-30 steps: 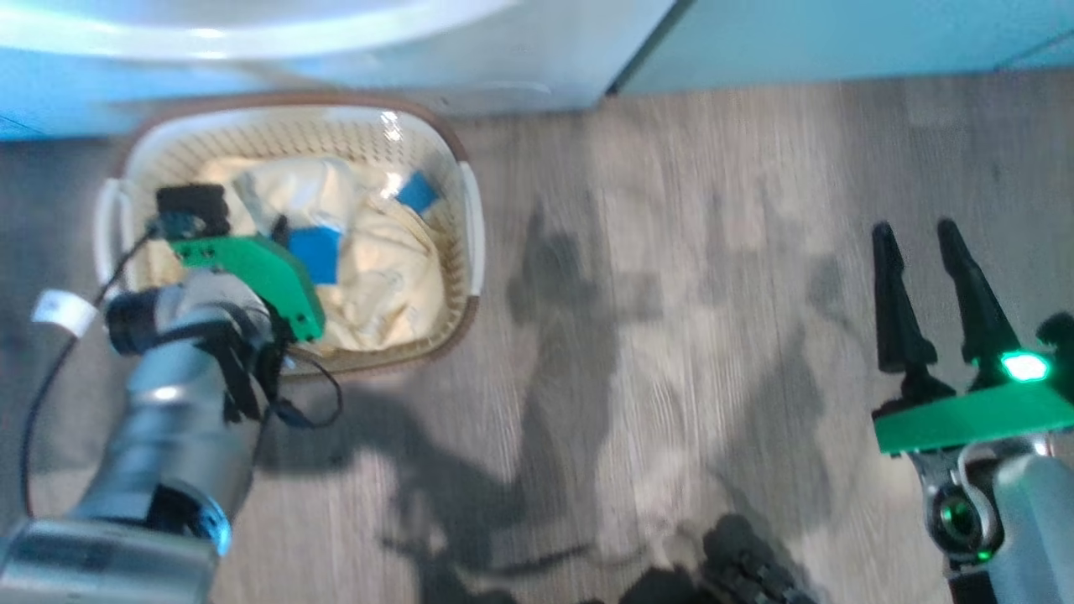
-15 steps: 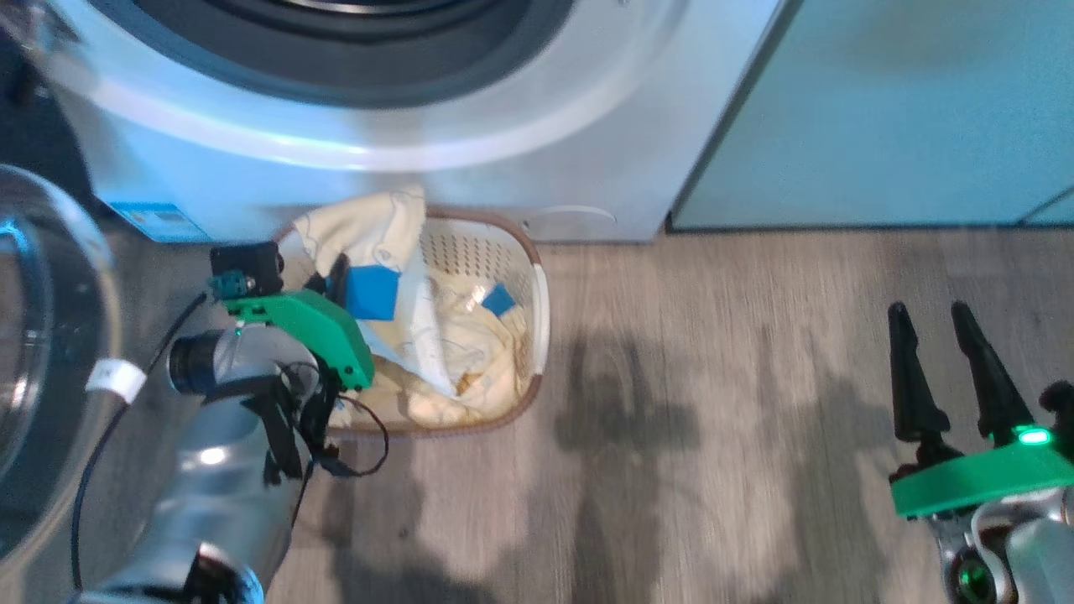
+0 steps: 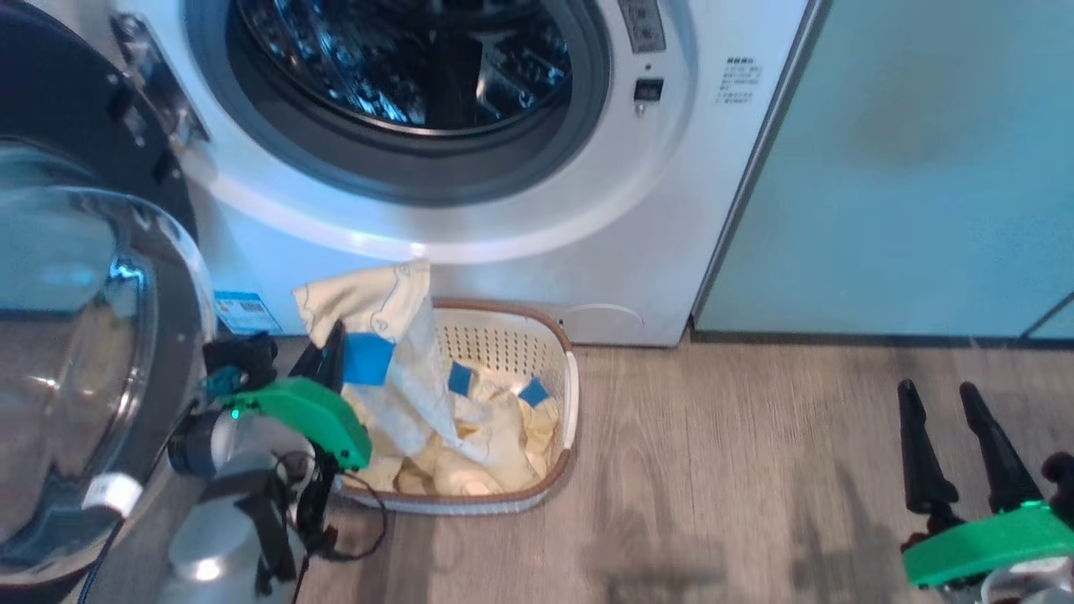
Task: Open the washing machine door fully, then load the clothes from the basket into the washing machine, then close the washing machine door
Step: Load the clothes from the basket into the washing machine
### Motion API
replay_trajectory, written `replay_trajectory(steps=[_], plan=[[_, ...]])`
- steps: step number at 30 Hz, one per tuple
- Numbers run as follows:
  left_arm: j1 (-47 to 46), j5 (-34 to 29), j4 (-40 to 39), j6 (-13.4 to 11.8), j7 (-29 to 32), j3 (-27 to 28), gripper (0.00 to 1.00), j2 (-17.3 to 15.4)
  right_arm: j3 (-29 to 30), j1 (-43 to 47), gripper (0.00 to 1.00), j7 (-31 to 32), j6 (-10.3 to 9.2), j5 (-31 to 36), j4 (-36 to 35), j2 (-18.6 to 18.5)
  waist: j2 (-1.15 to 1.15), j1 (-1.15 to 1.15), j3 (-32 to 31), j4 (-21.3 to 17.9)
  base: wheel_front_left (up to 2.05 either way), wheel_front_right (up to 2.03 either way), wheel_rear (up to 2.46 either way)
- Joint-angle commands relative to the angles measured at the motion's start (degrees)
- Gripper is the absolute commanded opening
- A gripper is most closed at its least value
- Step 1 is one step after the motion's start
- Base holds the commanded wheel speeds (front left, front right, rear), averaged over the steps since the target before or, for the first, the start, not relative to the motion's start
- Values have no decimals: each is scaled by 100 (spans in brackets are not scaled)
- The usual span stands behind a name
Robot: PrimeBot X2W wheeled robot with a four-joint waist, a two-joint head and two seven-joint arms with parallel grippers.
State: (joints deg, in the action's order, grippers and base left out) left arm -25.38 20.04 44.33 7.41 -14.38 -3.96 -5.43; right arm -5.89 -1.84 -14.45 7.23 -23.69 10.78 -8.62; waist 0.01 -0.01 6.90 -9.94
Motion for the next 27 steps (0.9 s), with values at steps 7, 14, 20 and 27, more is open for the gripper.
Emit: replay_trajectory(steps=[7,14,20,27], plan=[[383,-136,-849,-27,-62,383,0,-134,-59,150,100,-55,25,-22,-107,-132,-1,1,-451,54,0,0,0],[781,-199,-1557,-55,-62,527,0,-111,-73,296,100,-55,25,-40,-124,-163,-1,1,-619,37,0,0,0],[1004,-123,-1972,-73,-62,590,0,-102,-46,341,100,-55,25,-55,-139,-167,-1,1,-652,-19,0,0,0],[1117,-70,-2338,-112,0,554,0,-91,-29,359,100,-55,25,-48,-148,-123,-1,1,-635,-22,0,0,0]])
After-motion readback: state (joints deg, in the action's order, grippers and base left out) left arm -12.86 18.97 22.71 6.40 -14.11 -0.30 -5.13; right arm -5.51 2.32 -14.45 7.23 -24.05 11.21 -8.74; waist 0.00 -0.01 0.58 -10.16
